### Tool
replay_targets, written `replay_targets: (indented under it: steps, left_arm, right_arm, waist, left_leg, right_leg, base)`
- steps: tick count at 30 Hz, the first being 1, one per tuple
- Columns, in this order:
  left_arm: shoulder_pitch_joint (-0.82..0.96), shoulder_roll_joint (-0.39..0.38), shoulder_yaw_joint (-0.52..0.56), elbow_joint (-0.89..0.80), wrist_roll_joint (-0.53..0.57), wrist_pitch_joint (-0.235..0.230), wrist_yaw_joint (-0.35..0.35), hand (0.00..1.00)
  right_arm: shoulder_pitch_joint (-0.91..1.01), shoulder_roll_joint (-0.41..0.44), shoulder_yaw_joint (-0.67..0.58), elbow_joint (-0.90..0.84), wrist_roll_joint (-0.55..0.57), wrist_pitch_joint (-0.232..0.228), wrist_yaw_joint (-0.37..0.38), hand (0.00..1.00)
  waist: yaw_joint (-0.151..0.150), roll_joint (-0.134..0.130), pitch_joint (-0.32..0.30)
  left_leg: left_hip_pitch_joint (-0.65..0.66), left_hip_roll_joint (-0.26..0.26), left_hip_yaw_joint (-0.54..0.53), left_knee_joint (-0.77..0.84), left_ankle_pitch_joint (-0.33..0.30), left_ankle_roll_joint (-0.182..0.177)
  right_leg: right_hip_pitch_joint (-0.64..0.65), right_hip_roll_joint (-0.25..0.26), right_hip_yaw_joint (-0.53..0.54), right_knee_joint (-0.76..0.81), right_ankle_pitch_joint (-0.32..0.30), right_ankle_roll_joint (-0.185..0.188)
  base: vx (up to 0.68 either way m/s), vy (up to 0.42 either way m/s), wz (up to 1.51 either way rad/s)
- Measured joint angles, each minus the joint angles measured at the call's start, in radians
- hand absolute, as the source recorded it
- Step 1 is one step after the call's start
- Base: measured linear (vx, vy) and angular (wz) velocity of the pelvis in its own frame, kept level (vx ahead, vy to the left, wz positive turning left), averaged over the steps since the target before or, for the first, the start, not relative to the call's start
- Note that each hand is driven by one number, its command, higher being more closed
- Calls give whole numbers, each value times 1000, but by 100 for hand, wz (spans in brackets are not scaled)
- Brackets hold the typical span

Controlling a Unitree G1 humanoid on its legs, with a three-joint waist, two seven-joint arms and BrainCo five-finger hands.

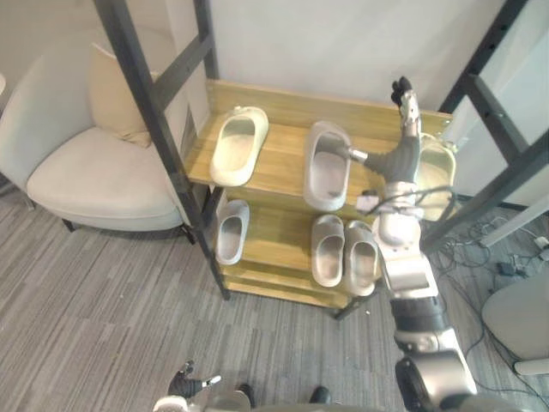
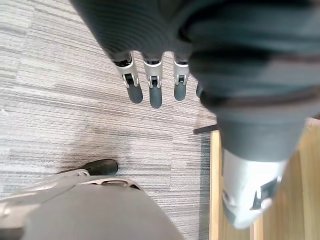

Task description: Organize the slippers on the shoe rack

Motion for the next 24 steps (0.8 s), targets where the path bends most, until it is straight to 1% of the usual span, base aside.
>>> replay_targets:
  steps: [1,4,7,9,11,17,21,24]
  left_arm:
    - [-3,1,0,-10,-6,0,0,0]
    - [-5,2,4,-14,-21,0,0,0]
    - [-13,2,7,-14,-35,0,1,0]
    - [-23,4,8,-14,-38,0,2,0]
    - [-28,7,8,-14,-39,0,3,0]
    - [-38,8,8,-14,-58,0,10,0]
    - [-38,8,8,-16,-67,0,10,0]
    - [-38,8,7,-16,-67,0,10,0]
  right_arm:
    - [-58,-18,0,40,2,10,-4,0]
    - [-118,-27,-19,84,8,18,-8,0]
    - [-165,-27,-34,128,11,25,-20,0]
    - [-208,-27,-34,163,29,29,-22,0]
    - [-230,-27,-34,195,40,32,-22,0]
    - [-247,-28,-36,238,42,50,-22,0]
    - [-246,-28,-37,262,42,51,-22,0]
    - [-209,-28,-37,263,40,51,-21,0]
  waist:
    - [11,-4,13]
    - [14,-7,22]
    - [29,-13,29]
    - [31,-16,55]
    - [32,-19,65]
    - [34,-24,80]
    - [34,-24,85]
    - [34,-24,85]
  left_leg:
    - [-5,0,-4,8,0,0]
    - [-17,1,-23,9,0,0]
    - [-32,1,-26,11,0,0]
    - [-33,1,-26,12,0,0]
    - [-38,1,-26,12,0,0]
    - [-66,2,-30,32,-1,0]
    - [-66,3,-31,35,-1,1]
    - [-65,1,-30,36,-2,2]
  right_leg:
    - [0,0,-2,0,0,0]
    - [-4,0,-14,0,0,0]
    - [-16,-1,-14,2,0,0]
    - [-17,-1,-14,2,0,0]
    - [-22,-1,-14,2,0,0]
    - [-41,-4,-19,8,0,0]
    - [-41,-5,-18,14,0,0]
    - [-41,-9,-18,17,0,0]
  base:
    - [13,-27,3]
    - [5,-26,16]
    - [2,-8,4]
    - [0,0,0]
    - [0,0,0]
    - [10,-7,2]
    - [0,0,0]
    - [0,0,0]
